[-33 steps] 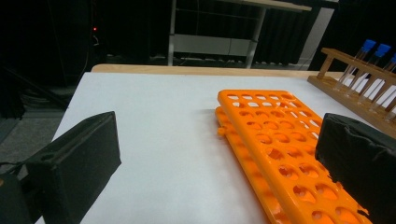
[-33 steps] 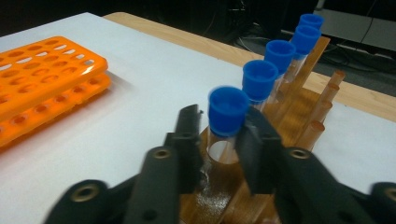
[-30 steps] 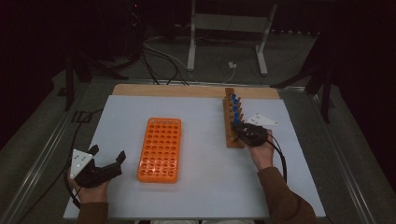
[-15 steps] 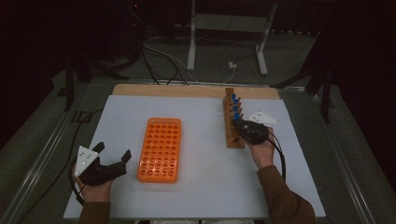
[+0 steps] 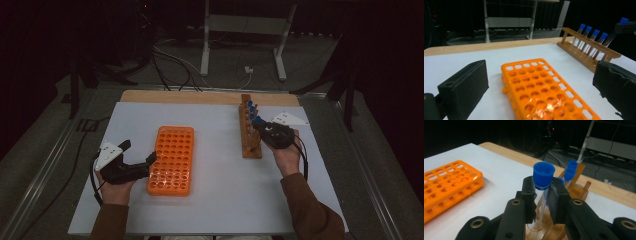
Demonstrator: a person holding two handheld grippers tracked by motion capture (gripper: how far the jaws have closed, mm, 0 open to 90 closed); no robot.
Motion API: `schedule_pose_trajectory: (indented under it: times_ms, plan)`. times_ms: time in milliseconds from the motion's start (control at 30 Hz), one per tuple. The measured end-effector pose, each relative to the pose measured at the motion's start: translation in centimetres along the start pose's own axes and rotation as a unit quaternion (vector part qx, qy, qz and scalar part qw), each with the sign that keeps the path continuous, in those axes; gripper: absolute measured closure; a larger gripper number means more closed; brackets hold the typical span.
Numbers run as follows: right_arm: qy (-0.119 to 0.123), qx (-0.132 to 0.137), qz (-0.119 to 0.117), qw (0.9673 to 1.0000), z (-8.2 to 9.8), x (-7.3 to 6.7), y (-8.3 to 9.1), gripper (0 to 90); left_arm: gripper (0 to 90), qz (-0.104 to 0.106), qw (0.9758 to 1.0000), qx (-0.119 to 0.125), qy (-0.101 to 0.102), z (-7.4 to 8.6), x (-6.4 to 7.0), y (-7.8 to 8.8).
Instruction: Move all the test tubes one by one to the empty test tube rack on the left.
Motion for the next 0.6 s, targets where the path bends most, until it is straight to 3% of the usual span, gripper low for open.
schedule_pose_trajectory:
  times_ms: [300,533,600]
  plan:
    - [0.008,0.021,-0.009,0.9997,-2.5,-0.1,1.1,77.0,1.4,0.016,0.9997,0.008,-0.017,-1.5,1.4,-1.4]
    - [0.002,0.016,-0.030,0.9994,-2.3,-1.0,0.7,77.0,1.5,0.038,0.9989,0.002,-0.028,-1.7,2.8,-3.1]
    - [-0.005,0.010,-0.048,0.9988,-2.1,-1.6,0.3,76.9,1.5,0.051,0.9981,-0.004,-0.035,-1.7,3.6,-4.0]
Point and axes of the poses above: each handheld gripper's, and its own axes: y roughly backward along the jaws, z roughly out of its underside, x roughly to its right, the point moved 1 cm from there along -y, roughly forward along the jaws, and after that the axes turned 4 degrees about x, right-handed, at the moved point
